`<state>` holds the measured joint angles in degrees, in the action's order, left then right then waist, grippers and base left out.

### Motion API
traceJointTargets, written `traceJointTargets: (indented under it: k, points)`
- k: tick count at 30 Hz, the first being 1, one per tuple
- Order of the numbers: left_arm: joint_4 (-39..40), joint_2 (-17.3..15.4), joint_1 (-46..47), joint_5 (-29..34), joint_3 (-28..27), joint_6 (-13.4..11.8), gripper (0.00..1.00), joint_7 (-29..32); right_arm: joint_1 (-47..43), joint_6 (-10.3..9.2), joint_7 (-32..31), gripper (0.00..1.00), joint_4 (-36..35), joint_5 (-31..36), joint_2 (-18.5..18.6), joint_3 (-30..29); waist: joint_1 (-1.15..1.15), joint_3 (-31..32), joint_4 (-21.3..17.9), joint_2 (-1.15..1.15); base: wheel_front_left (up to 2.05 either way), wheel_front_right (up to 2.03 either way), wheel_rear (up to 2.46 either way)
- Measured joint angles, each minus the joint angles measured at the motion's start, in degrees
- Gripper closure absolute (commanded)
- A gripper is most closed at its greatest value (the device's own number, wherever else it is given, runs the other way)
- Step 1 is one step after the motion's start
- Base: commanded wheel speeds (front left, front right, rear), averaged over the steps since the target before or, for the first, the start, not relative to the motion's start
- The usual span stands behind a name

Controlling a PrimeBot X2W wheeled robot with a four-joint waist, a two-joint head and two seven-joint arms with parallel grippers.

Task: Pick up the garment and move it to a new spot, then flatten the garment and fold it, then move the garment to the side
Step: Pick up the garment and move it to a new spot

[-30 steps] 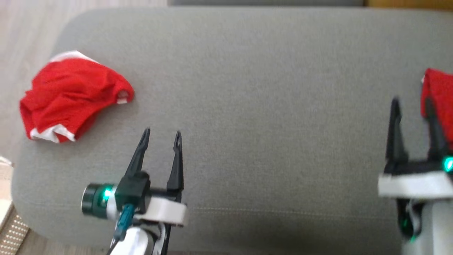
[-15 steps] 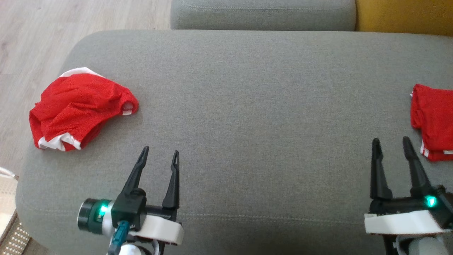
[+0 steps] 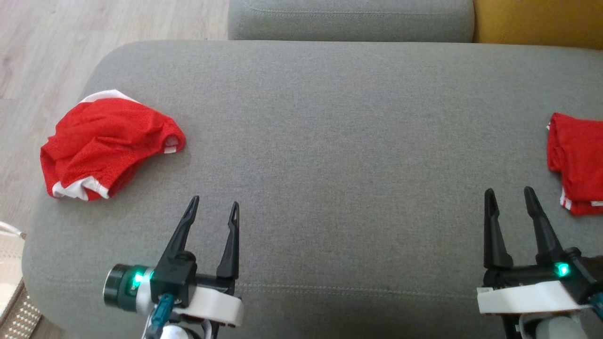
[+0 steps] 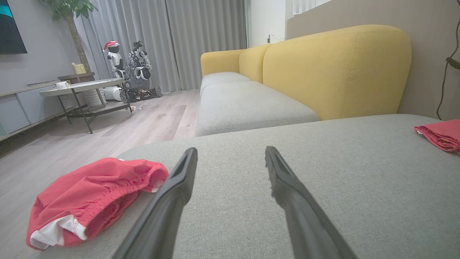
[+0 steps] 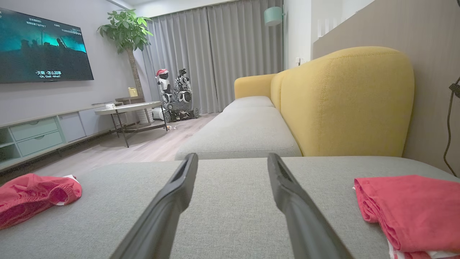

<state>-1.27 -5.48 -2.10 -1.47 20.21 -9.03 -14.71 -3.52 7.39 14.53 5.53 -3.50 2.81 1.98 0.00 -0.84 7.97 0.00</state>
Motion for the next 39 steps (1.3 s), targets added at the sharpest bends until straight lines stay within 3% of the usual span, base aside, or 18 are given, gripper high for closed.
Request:
traceJointTargets:
  k: [12, 32, 39]
  points:
    - [-0.32, 0.29, 0.01, 0.52, -0.33, -0.57, 0.0, 0.0, -0.02, 0.0, 0.0, 0.0, -0.12, -0.22, -0.01, 1.49, 0.0, 0.25, 2.62, 0.0, 0.0, 0.0, 0.0]
    - [2.98, 0.82, -1.33, 0.79, -1.01, -3.67, 0.0, 0.01, -0.58, 0.0, 0.0, 0.0, -0.45, -0.23, -0.04, 3.37, 0.0, 0.42, 19.26, 0.0, 0.0, 0.0, 0.0]
    - [4.15, 0.93, -2.64, 0.69, -2.64, -5.13, 0.0, 0.0, -0.44, 0.0, 0.0, 0.0, 0.2, -0.22, 0.1, 5.1, 0.0, -0.22, 21.24, 0.0, 0.0, 0.0, 0.0]
